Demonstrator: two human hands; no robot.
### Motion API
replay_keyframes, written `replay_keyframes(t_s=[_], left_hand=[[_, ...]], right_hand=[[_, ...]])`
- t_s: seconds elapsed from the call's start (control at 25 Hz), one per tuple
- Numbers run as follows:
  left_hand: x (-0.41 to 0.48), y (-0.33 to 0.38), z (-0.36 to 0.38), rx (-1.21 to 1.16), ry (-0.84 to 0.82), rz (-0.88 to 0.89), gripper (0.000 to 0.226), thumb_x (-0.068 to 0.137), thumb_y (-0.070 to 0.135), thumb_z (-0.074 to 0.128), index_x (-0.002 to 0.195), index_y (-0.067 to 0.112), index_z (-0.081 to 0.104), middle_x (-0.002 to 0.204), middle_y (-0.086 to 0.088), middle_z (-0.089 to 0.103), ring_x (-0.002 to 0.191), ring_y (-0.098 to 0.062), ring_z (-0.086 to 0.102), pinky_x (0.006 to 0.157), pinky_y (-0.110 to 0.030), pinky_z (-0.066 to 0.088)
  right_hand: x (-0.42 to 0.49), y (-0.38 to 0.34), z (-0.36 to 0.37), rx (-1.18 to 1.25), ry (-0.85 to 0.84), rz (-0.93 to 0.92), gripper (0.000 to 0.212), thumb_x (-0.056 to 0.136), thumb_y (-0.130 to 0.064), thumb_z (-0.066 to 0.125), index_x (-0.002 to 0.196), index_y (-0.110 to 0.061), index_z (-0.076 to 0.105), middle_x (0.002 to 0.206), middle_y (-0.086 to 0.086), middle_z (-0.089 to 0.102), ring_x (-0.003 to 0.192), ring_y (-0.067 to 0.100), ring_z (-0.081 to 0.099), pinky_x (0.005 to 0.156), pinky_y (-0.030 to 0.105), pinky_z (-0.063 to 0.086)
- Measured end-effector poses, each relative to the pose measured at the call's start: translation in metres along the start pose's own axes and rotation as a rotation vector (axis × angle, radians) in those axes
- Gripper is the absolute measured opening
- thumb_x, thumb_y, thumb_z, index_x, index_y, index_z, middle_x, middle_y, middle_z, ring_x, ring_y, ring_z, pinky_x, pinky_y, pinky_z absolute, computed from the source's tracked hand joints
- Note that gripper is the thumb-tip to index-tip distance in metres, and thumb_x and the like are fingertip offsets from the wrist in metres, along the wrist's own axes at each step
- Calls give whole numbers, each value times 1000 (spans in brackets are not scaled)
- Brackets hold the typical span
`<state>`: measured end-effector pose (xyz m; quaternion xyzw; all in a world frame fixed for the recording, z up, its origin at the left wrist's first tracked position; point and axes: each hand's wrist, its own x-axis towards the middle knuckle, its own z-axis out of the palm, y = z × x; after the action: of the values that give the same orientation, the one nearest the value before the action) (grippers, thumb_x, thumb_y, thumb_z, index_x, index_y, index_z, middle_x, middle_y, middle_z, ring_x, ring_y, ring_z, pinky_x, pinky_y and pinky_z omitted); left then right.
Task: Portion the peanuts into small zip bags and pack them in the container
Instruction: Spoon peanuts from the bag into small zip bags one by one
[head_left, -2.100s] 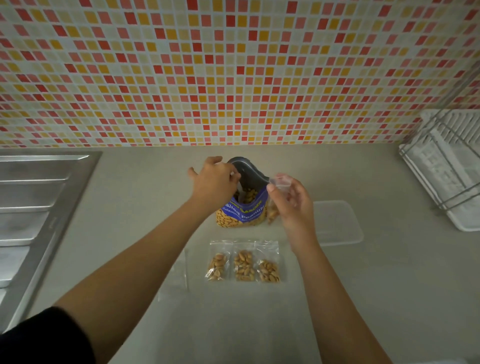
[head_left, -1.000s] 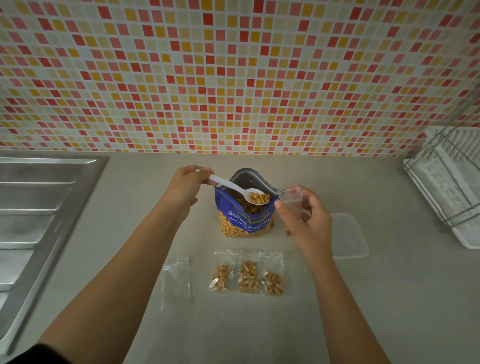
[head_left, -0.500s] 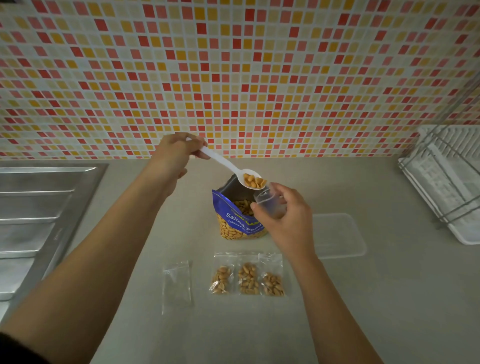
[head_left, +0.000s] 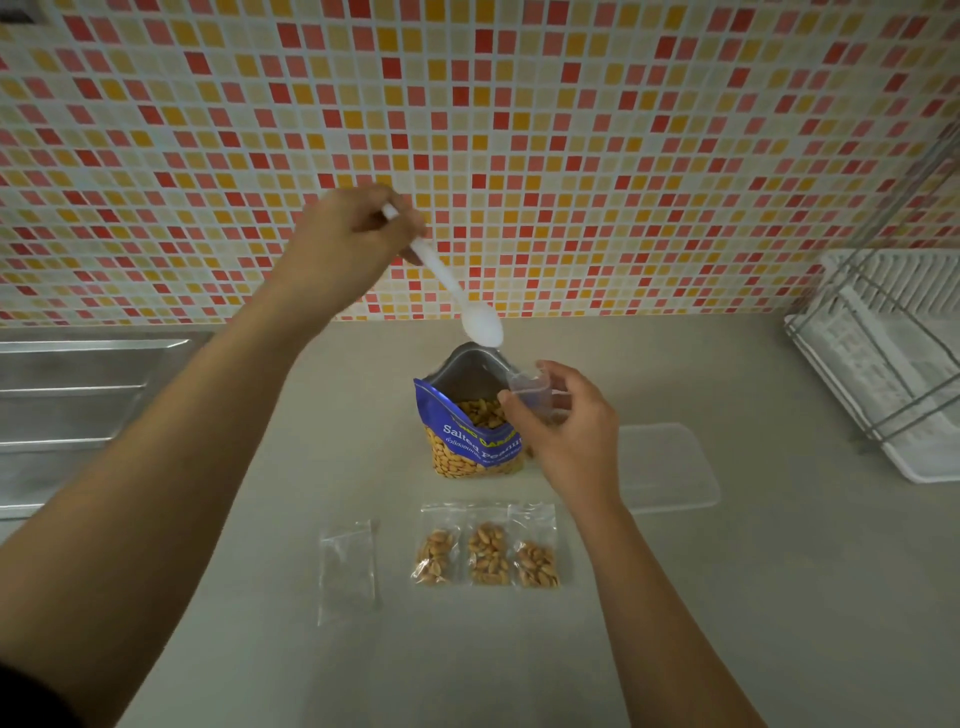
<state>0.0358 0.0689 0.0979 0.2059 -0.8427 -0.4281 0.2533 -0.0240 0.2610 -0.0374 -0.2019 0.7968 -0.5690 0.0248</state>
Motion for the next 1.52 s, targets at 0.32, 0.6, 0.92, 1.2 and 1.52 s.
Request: replay_keyframes(t_s=[0.32,0.6,0.92,1.2,1.52], left_hand=[[-31,-79,78,618,-325,-94,32,88,38,56,119,29,54,132,-6,39,126,-28,33,101,-54,35],[-103,-63,61,42,49,57,20,85,17,61,104,22,60,92,10,63,80,-1,59,66,-5,43],[-157,-73,95,-177,15,-258,21,76,19,75,92,21,62,82,-6,69,69,-7,60,69,-15,50],[-225,-137,96,-475,-229,-685,18,91,17,57,76,11,63,71,-6,55,70,-17,49,68,-25,41],[-281,-163,124,51,-175,-798,13,79,28,70,71,21,62,70,3,65,67,-11,59,53,-7,41]], right_hand=[[7,-5,-19,275,45,220,33,74,-36,75,102,-22,65,90,-10,68,76,-1,65,75,28,56],[-2,-15,-12,371,-21,233,29,74,-34,75,100,-25,65,96,-4,71,81,6,67,71,25,54],[-27,-19,4,509,-269,247,38,69,-44,72,102,-25,64,97,0,70,85,11,69,80,36,57],[-74,54,27,209,-442,377,12,83,-18,68,74,-25,66,72,-3,67,65,12,62,70,39,56],[-122,108,33,-290,-518,301,8,80,-15,69,86,-10,72,72,-4,65,63,-1,58,59,3,40]])
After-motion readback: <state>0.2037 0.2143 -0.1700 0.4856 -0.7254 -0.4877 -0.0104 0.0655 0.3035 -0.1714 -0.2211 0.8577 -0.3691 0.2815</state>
